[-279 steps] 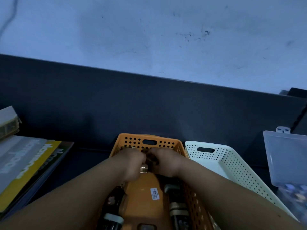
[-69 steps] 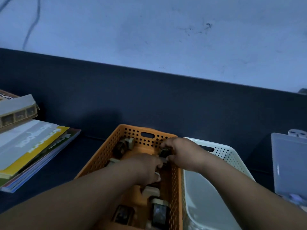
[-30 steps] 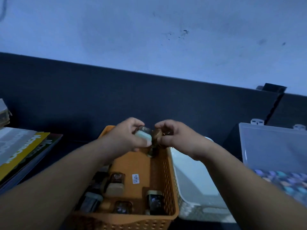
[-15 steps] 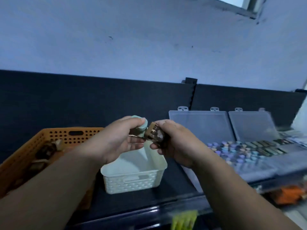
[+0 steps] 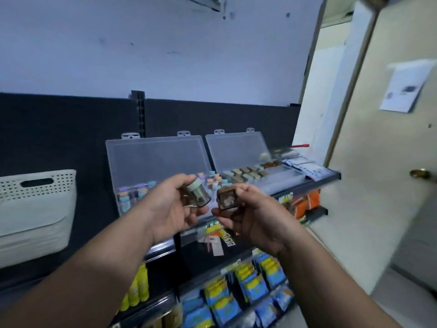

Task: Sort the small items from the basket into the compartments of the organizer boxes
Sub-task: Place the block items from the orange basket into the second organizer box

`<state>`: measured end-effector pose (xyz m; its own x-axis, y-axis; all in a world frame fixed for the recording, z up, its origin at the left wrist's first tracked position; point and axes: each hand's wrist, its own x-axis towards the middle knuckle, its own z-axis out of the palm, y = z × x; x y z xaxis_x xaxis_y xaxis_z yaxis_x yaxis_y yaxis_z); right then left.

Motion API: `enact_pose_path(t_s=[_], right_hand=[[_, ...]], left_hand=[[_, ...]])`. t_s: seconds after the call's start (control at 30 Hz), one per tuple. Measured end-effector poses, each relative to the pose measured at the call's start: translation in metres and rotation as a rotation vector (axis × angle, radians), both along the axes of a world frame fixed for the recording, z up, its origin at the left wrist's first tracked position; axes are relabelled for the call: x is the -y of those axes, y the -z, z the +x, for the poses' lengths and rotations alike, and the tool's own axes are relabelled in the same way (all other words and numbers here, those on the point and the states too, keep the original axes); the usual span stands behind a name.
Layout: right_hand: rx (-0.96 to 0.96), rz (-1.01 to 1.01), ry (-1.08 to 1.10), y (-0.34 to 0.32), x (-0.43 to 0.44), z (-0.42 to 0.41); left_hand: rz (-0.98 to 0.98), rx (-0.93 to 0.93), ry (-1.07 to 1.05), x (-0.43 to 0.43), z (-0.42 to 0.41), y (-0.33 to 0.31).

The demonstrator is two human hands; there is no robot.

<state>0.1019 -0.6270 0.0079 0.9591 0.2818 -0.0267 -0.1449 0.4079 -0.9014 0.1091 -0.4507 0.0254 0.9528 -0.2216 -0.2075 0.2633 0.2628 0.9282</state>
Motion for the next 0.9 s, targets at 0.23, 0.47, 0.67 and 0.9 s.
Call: enact_pose_path(t_s=[0.23, 0.47, 0.67, 0.9], right_hand=[[0.01, 0.006, 0.217, 0.015, 0.088, 0.02], [0.079, -0.137, 0.352, 0.017, 0.135, 0.082], [0.172, -0.459, 0.468, 0.004, 0.179, 0.151], [0.277, -0.667, 0.521, 0.001, 0.236, 0.208]], left_hand=[[0.154, 0.091, 0.103, 0.1, 0.029, -0.007], [0.463, 0.358, 0.069, 0.142, 0.11, -0.003], [0.568, 0.426, 0.052, 0.178, 0.187, -0.003], [0.679, 0.503, 0.006, 0.22, 0.245, -0.005]])
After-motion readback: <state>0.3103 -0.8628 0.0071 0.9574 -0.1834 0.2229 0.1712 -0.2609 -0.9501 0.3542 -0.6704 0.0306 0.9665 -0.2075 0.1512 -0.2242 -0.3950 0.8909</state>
